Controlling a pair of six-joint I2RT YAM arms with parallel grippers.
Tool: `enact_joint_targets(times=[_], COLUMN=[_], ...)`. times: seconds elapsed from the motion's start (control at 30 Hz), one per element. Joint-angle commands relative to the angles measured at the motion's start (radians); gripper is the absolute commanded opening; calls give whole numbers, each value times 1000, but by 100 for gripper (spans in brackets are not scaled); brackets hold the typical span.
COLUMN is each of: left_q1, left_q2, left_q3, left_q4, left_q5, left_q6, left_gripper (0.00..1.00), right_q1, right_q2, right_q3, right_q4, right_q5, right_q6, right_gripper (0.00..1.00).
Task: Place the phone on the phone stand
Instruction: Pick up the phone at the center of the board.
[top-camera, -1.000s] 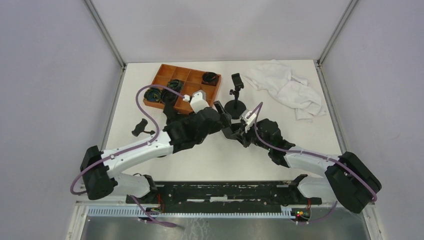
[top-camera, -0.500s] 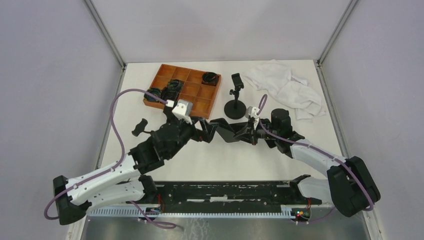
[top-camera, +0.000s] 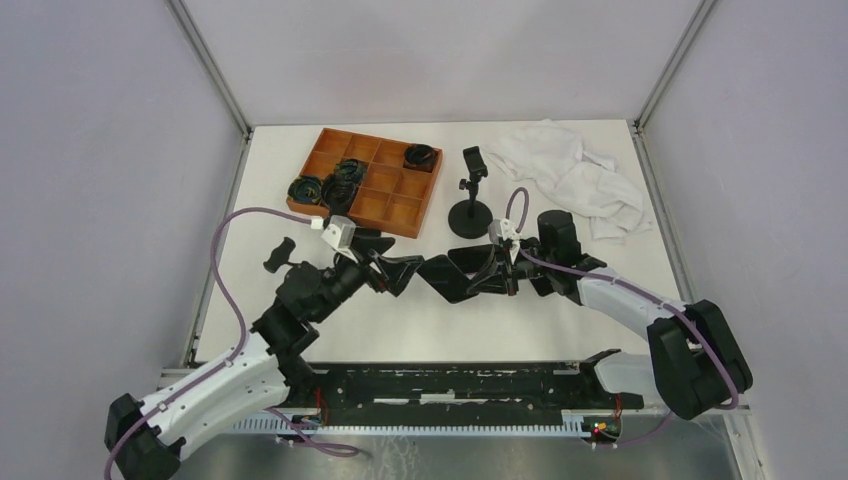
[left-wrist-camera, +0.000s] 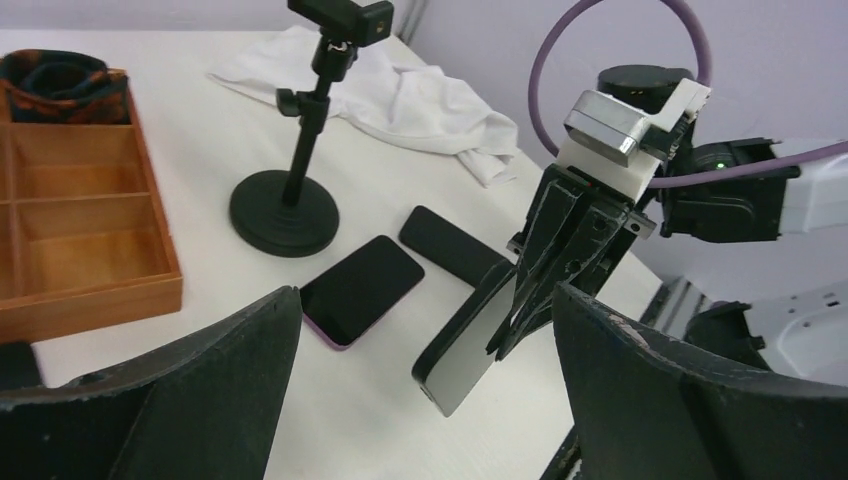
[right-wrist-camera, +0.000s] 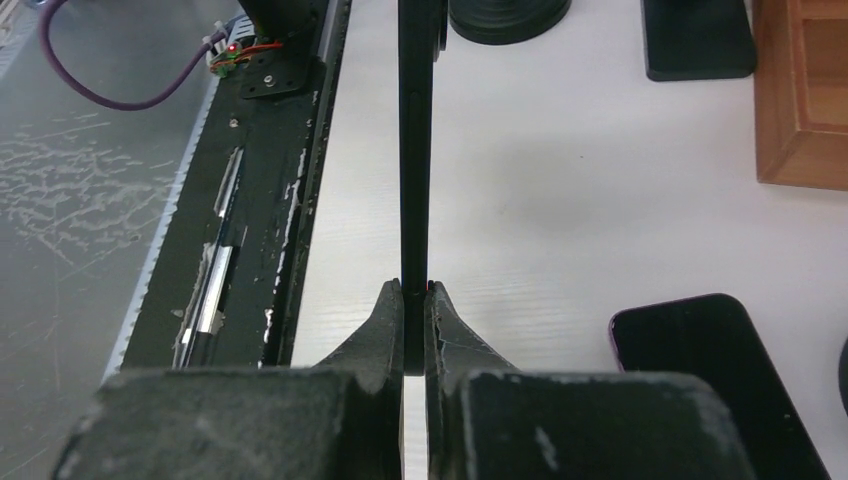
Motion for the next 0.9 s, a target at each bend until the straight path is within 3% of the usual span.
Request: enact_joint_targets(times=[0.0, 0.07, 0.2, 0.3, 0.63, 0.87], left_q1=[166, 230, 257, 257, 257, 254], left_q2=[89, 148, 254, 291, 327, 420], left_q3=[-57, -77, -56, -50, -129, -154], left_q4=[259, 376, 466, 499, 628, 751], left_q5=[385, 539, 640, 668, 723, 740], left_q6=[-138, -200, -235, -237, -286, -338], left_gripper=[100, 100, 95, 82, 79, 67], right_q1=[-4, -3, -4, -4, -3, -6], right_q2=[2, 5, 18, 32, 78, 72], right_q3=[58, 60, 65, 69, 93, 100], right_q4=[5, 3, 0, -3, -13, -20], right_q5=[-104, -113, -137, -152, -221, -222], right_q6=[-47, -47, -46, -42, -21, -19], right_gripper=[0, 0, 0, 0, 0, 0])
